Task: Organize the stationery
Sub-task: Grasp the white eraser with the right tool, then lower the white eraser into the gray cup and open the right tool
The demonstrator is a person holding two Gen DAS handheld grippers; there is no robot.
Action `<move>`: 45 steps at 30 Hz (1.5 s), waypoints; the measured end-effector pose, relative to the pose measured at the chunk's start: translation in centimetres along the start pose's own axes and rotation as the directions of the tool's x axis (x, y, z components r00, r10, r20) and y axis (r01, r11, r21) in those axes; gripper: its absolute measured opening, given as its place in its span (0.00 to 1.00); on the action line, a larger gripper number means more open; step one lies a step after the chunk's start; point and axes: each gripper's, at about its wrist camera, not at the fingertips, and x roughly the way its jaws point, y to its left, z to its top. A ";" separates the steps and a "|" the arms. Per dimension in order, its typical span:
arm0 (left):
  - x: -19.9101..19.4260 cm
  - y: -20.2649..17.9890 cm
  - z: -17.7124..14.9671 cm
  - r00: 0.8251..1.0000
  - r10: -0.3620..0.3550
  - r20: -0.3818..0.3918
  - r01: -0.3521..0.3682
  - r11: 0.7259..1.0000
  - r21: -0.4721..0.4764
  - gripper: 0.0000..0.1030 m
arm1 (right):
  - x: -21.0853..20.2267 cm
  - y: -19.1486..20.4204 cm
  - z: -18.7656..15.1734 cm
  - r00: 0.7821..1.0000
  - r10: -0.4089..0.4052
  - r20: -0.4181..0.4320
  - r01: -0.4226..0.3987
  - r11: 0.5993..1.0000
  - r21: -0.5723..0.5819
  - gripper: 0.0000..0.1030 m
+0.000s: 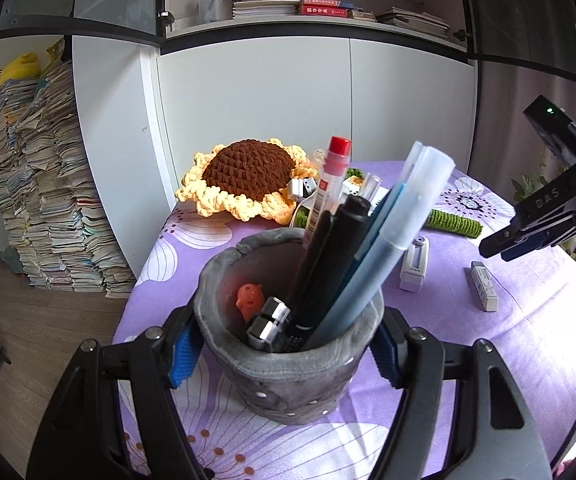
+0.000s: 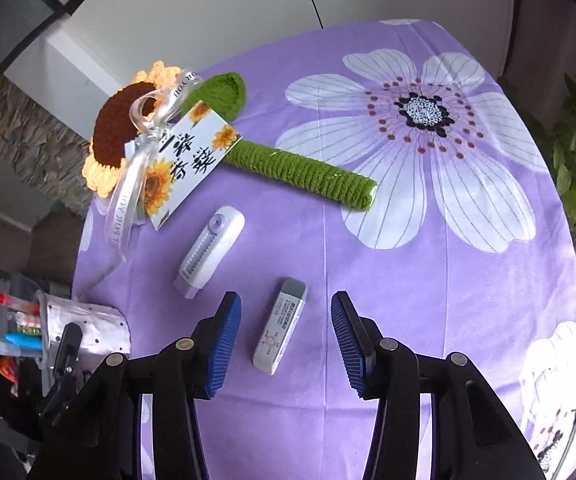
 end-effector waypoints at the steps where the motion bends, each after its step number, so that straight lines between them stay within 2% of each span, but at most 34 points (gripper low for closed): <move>1: 0.0 0.0 0.0 1.000 0.000 0.000 0.000 1.000 0.000 0.68 | 0.4 0.0 0.2 1.000 -0.010 -0.012 0.010 1.000 0.006 0.48; 7: 0.0 0.1 0.0 1.000 -0.003 -0.001 0.003 1.000 -0.006 0.68 | 2.5 1.1 0.9 0.995 -0.041 -0.089 0.040 0.999 -0.020 0.47; 9: 0.0 0.1 0.0 1.000 -0.004 -0.001 0.004 1.000 -0.006 0.68 | 3.2 1.7 1.0 0.993 -0.050 -0.108 0.047 0.998 -0.032 0.36; 11: 0.0 0.1 0.0 1.000 -0.004 -0.001 0.004 1.000 -0.006 0.68 | 3.6 2.3 1.0 0.991 -0.061 -0.117 0.055 0.997 -0.054 0.20; 16: 0.0 0.0 0.0 1.000 -0.010 0.001 0.010 1.000 -0.009 0.68 | 3.7 3.8 0.5 0.989 -0.101 -0.111 0.086 0.988 -0.127 0.18; 22: 0.0 0.0 0.0 1.000 -0.013 0.002 0.013 1.000 -0.011 0.68 | -0.4 5.1 -0.6 1.000 -0.012 -0.017 0.009 0.985 -0.172 0.17; 26: 0.1 0.0 0.0 1.000 -0.012 0.002 0.012 1.000 -0.011 0.68 | -3.9 7.3 -1.9 0.997 0.011 0.077 0.010 0.965 -0.263 0.17; 30: 0.1 0.0 0.0 1.000 -0.012 0.002 0.012 1.000 -0.011 0.68 | -7.6 9.1 -2.7 0.982 0.076 0.173 -0.014 0.942 -0.337 0.17; 34: 0.1 0.0 0.0 1.000 -0.012 0.002 0.012 1.000 -0.011 0.68 | -10.7 11.6 -3.3 0.957 0.173 0.233 -0.063 0.907 -0.417 0.17; 40: 0.1 0.0 0.0 1.000 -0.012 0.002 0.012 1.000 -0.010 0.68 | -12.9 16.2 -3.4 0.914 0.332 0.233 -0.166 0.830 -0.532 0.17; 45: 0.0 0.1 0.1 1.000 -0.008 0.002 0.008 1.000 -0.005 0.68 | -11.3 19.0 -3.2 0.908 0.394 0.147 -0.239 0.771 -0.590 0.17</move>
